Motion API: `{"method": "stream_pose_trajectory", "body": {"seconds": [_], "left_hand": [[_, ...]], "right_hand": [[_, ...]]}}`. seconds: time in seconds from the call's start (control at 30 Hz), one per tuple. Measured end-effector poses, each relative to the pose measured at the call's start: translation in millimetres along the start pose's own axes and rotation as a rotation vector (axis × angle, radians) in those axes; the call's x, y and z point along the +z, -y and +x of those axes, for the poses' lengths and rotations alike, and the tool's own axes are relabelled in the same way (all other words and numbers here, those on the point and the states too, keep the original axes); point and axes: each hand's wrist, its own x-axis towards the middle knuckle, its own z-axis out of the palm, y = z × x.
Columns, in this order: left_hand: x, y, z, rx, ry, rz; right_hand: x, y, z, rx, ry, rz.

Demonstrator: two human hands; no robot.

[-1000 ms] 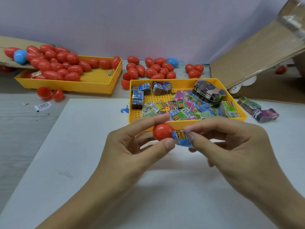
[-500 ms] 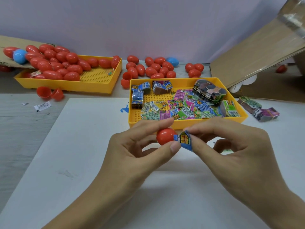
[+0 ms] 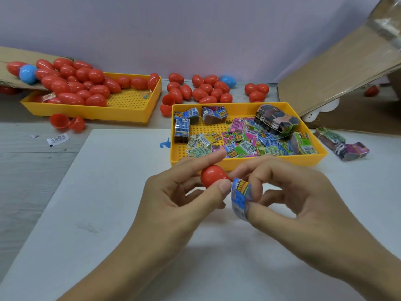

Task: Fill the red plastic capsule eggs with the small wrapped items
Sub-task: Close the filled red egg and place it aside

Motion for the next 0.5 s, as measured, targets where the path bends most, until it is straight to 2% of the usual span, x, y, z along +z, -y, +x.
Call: {"method": "stream_pose_trajectory", "body": {"seconds": [0.13, 0.23, 0.37, 0.5], "left_hand": [[-1, 2, 1, -0.004, -0.029, -0.020], [-2, -1, -1, -0.018, 0.007, -0.006], [3, -5, -10, 0.040, 0.122, 0.261], [5, -4, -9, 0.066, 0.098, 0.294]], "right_hand": [[-3, -4, -1, 0.088, 0.002, 0.103], [-2, -2, -1, 0.001, -0.067, 0.033], [3, -3, -2, -0.121, -0.127, -0.101], [1, -1, -1, -0.194, -0.126, -0.253]]}}
